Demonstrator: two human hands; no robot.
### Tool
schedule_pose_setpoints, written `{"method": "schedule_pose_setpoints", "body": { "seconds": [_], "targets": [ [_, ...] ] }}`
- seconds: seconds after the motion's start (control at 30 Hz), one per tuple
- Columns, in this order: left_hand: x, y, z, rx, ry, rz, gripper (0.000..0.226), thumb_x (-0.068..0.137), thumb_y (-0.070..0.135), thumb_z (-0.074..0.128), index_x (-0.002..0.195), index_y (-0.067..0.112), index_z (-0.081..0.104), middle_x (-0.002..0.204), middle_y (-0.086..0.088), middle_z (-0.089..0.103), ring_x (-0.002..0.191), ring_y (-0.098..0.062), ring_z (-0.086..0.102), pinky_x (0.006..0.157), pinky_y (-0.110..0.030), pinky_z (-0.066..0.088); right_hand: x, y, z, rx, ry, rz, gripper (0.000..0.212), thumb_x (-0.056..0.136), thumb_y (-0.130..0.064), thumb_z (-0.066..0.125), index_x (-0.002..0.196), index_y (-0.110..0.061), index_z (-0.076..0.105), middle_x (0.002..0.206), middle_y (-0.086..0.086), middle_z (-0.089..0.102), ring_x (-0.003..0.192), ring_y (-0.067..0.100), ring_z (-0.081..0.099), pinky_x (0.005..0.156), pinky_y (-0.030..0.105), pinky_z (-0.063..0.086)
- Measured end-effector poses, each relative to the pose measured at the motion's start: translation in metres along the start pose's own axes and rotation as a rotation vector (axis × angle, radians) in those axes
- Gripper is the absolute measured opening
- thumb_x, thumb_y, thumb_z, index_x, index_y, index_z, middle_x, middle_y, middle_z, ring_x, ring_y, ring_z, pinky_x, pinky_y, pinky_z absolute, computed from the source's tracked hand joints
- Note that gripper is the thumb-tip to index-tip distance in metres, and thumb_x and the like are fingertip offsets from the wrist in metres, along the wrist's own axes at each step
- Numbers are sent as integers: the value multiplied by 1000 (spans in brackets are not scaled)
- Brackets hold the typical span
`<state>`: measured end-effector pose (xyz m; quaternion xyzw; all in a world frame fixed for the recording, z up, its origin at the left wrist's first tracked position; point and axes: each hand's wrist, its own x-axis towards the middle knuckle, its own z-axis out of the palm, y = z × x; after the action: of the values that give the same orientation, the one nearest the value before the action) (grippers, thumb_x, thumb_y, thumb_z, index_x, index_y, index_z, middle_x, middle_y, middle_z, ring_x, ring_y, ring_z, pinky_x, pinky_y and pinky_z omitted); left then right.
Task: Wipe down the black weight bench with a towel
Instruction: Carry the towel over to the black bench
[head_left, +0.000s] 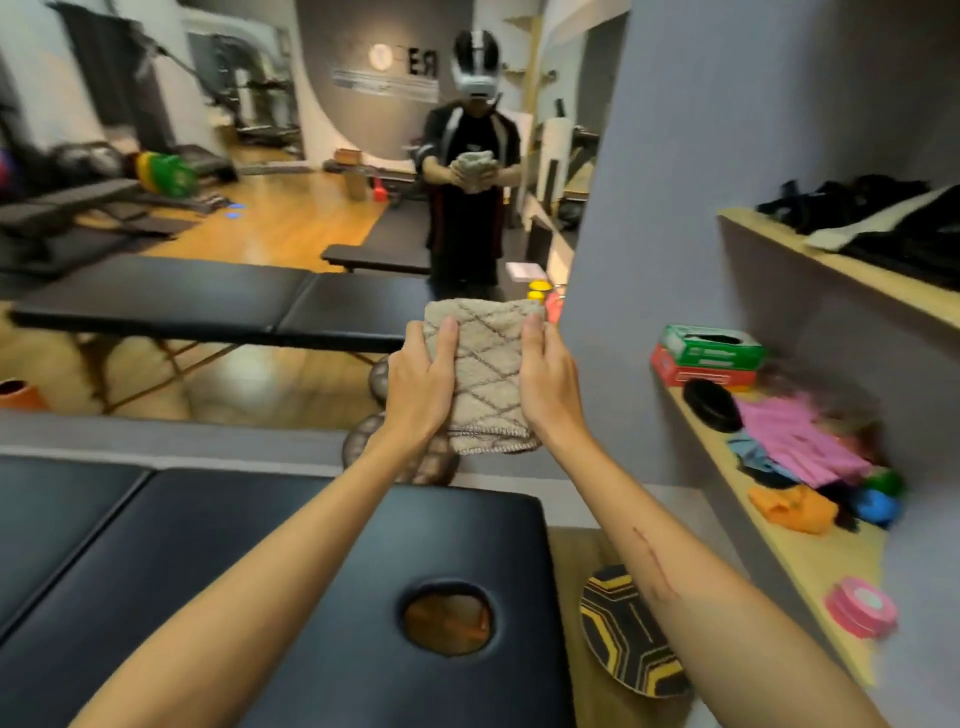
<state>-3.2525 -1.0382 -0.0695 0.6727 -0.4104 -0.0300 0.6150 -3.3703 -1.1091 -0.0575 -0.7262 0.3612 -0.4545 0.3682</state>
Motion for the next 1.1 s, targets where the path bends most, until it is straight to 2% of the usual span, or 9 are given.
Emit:
{"method": "schedule_pose_setpoints", "body": {
  "seconds": [0.1,0.2,0.3,0.47,0.6,0.77,0.93,1.03,1.1],
  "targets": [
    [-13,-18,-37,74,98,-36,38,102,40,41,88,5,49,74,7,53,77,-20,53,67,-30,31,-14,-5,35,65,-138,5,50,103,-53,29,103,-14,60,90,-9,62,86,0,56,76,17,42],
    [-26,-34,-75,138,186,-93,36,102,39,41,85,9,48,74,8,52,75,-18,50,66,-27,28,-31,-14,71,112,-293,-22,64,92,-69,31,112,-16,61,104,-4,66,101,10,60,92,29,45],
    [-38,-43,-115,189,261,-138,34,102,39,41,85,10,48,76,7,52,75,-15,49,66,-24,27,-48,-26,108,166,-400,-40,50,99,-57,39,119,-16,60,113,-5,65,107,9,58,97,29,42],
    [-55,-60,-187,240,412,-196,37,101,44,41,94,9,52,92,-5,61,87,-21,54,73,-30,35,-75,-59,171,235,-537,-105,33,104,-44,41,113,-18,60,104,-11,61,108,12,56,89,20,36],
    [-72,-67,-244,299,520,-231,36,101,43,40,93,10,51,88,0,58,82,-15,52,70,-27,31,-104,-90,218,271,-668,-155,51,103,-49,38,133,-11,55,128,-1,62,120,13,53,94,19,35],
    [-101,-77,-316,328,641,-280,34,101,43,41,88,12,47,79,7,54,72,-6,50,63,-25,30,-148,-127,275,307,-792,-208,47,103,-50,37,130,-16,56,121,-4,62,115,11,55,87,16,36],
    [-141,-93,-393,382,763,-336,40,101,42,42,88,5,48,77,2,55,71,-6,51,58,-21,31,-211,-163,335,313,-922,-221,62,98,-62,35,135,-15,52,132,4,60,126,19,53,108,43,41],
    [-166,-98,-442,416,827,-366,39,101,40,43,86,4,47,74,3,53,68,-4,49,57,-11,34,-252,-188,366,326,-981,-231,51,102,-54,37,125,-13,56,121,1,64,120,19,56,104,42,43],
    [-180,-99,-475,442,865,-372,38,101,38,44,85,4,46,72,4,51,65,-3,48,56,-16,32,-278,-206,383,343,-1006,-235,45,103,-50,38,116,-11,58,108,-1,65,109,18,58,97,39,45]
  ]
}}
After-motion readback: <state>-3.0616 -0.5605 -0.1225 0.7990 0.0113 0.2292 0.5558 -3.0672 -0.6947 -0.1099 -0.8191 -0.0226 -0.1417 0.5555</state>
